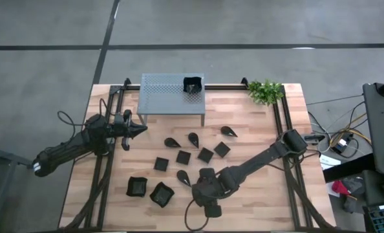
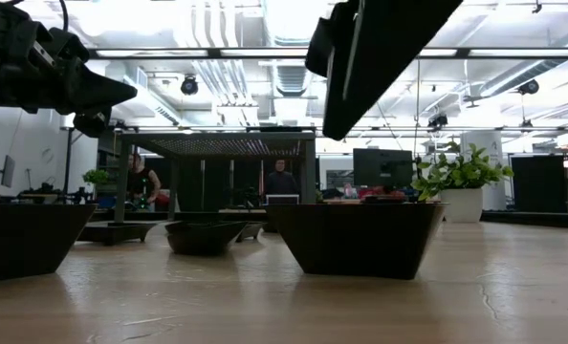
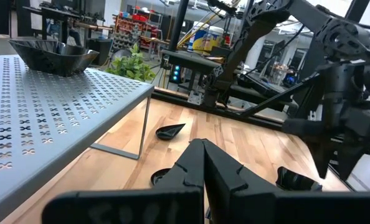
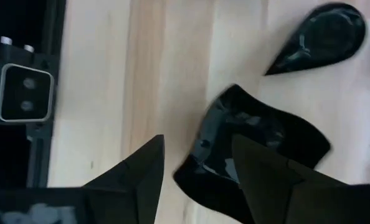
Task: Pick & Place Mini shaped plates
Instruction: Stack the black distorted square plate on top of the other black distorted square plate on the shelf
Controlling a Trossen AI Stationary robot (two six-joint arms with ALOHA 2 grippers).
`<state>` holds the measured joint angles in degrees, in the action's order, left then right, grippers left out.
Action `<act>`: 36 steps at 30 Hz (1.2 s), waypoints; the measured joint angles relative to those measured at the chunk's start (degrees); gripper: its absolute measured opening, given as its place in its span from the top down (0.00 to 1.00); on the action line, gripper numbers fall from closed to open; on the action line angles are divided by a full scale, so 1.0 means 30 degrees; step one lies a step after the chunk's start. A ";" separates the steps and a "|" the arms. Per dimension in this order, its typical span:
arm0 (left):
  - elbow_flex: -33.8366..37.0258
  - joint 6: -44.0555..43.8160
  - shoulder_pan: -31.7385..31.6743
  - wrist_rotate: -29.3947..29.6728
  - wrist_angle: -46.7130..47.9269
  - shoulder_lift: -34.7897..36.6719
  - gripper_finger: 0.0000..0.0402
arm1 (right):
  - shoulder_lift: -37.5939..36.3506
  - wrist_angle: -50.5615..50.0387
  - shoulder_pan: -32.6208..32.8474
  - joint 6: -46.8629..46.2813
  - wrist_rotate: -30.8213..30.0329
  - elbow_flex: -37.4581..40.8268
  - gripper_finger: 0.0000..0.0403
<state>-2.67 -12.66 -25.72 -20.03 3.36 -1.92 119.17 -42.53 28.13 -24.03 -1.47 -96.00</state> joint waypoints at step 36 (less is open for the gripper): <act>0.0000 0.0001 -0.0003 0.0000 0.0002 -0.0011 0.99 | 0.1178 0.2840 0.0077 -0.0654 -0.0043 0.1780 0.73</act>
<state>-2.67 -12.65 -25.73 -20.03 3.36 -1.96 122.71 -34.01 28.36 -25.99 -1.60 -90.66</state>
